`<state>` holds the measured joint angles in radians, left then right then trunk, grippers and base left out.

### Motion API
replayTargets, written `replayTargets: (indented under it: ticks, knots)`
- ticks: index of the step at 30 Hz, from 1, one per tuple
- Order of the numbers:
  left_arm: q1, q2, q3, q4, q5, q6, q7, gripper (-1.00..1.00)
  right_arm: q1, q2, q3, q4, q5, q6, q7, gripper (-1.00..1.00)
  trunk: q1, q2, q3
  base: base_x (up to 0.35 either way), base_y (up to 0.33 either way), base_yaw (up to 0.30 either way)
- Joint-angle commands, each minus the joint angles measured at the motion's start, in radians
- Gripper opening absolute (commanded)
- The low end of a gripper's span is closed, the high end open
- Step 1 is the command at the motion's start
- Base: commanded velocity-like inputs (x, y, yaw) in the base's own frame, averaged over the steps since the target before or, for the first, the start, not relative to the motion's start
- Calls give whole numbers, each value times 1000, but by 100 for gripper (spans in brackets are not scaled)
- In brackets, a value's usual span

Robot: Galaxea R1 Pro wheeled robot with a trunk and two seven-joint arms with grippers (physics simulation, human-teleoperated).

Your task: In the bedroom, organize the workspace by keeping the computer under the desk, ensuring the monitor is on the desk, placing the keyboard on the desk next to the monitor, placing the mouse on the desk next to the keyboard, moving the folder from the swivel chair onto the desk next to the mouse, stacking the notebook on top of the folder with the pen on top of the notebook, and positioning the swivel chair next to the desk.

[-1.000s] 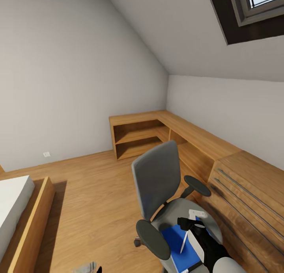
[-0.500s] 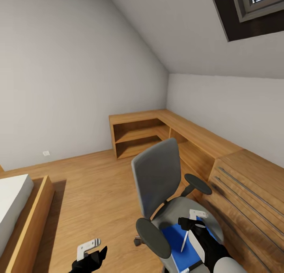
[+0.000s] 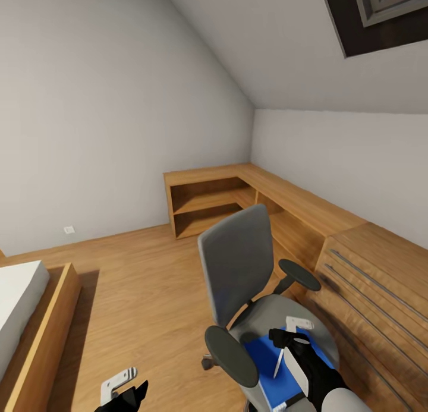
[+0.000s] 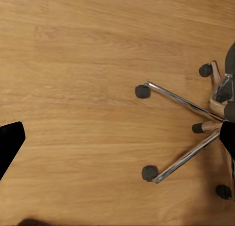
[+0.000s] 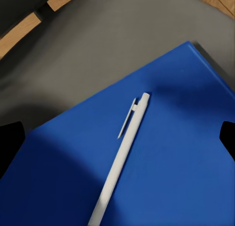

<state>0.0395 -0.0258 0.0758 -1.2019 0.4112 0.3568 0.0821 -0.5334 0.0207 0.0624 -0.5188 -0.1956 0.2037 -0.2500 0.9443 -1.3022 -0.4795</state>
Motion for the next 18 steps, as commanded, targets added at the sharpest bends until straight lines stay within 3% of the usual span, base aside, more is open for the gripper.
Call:
replayTargets:
  ticks: [1,18]
  knots:
    - [0,0,2,-2,11,6,5,100,0,-1,7,-2,-10,5,-10,100,4,-8,-4,0,0,0]
    - [0,1,5,1,12,1,10,100,0,2,7,-1,-10,8,-17,100,69,-127,-57,0,0,0]
